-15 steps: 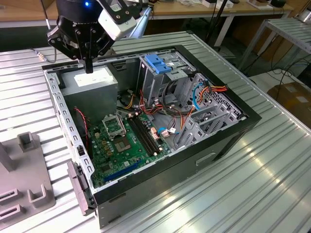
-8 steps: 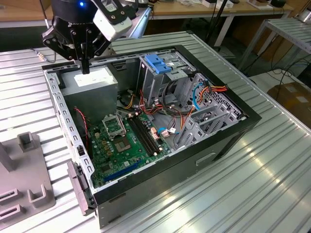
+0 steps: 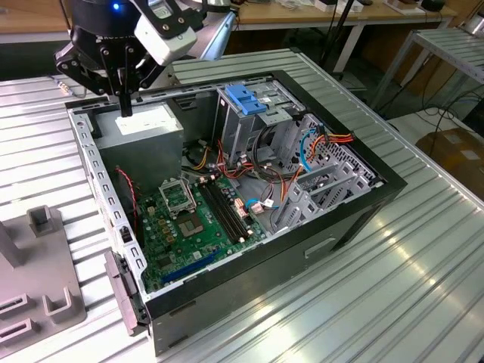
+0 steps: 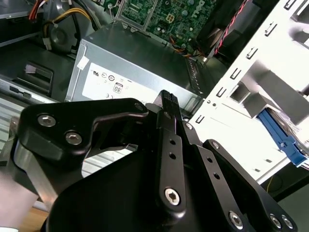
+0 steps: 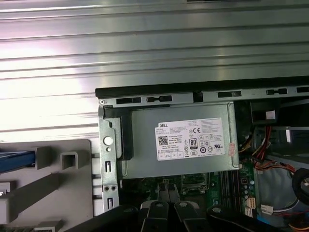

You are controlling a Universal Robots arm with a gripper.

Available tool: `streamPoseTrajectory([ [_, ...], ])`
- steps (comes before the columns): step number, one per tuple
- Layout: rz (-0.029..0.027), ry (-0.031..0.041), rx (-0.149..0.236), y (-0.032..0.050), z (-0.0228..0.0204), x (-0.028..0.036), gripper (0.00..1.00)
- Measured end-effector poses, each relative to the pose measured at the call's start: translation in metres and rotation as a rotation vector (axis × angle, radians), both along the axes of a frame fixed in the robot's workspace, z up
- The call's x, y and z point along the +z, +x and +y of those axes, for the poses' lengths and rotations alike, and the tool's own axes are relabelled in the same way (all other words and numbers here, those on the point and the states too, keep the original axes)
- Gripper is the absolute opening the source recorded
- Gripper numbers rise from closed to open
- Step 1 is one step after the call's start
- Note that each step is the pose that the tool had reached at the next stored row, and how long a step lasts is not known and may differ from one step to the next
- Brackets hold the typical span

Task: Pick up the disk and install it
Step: 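Reach for the disk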

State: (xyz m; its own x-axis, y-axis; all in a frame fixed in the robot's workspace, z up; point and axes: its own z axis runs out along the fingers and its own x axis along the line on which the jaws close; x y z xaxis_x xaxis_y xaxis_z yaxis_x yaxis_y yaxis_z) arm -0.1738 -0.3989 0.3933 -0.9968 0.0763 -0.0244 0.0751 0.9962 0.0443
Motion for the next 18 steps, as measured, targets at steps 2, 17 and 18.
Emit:
streamPoseTrajectory([
  [2, 0.0, 0.0001, 0.0, -0.0019, 0.0, 0.0, 0.1],
  [17, 0.0, 0.0001, 0.0, -0.017, 0.0, 0.0, 0.1],
  [18, 0.0, 0.0001, 0.0, -0.018, 0.0, 0.0, 0.1],
])
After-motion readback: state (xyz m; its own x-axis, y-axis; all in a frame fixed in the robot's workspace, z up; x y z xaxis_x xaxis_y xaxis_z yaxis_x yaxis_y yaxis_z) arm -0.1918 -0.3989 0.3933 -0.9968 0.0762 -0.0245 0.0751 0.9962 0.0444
